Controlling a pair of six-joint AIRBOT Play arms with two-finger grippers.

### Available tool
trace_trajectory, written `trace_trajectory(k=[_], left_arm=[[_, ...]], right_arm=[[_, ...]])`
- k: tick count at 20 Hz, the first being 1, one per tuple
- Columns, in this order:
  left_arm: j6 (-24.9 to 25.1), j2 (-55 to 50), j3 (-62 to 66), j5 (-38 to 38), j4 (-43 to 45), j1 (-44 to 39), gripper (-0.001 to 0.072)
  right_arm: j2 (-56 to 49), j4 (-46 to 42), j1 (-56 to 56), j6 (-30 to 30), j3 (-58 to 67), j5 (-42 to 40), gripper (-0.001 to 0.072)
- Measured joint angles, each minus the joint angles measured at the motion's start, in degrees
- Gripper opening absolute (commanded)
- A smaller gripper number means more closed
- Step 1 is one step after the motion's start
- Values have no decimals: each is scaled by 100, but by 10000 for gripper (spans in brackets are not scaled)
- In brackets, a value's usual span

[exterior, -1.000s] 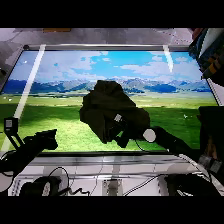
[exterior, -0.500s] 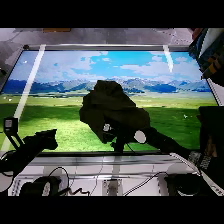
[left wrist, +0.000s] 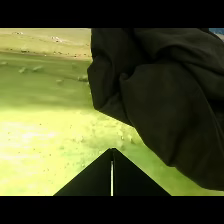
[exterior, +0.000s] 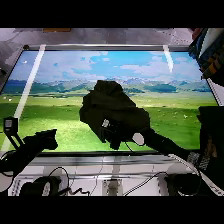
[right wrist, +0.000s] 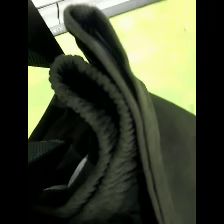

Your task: Fold the clothes and pants, and hang the long-sleeved shirts on hangers.

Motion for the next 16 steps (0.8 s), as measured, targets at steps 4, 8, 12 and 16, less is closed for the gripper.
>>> trace_trajectory(k=[4,8,12,16], left_arm=[[0,0,0,0,0,0,19],[0,0,0,-2,0,0,19],[0,0,0,0,-2,0,457],[-15,0,-20,0,-66,0,625]], right_arm=[[-83,4,0,330,0,-129,529],[-122,170,0,485,0,-90,528],[-131,461,0,811,7,-192,528],[-133,560,0,1620,7,-321,470]])
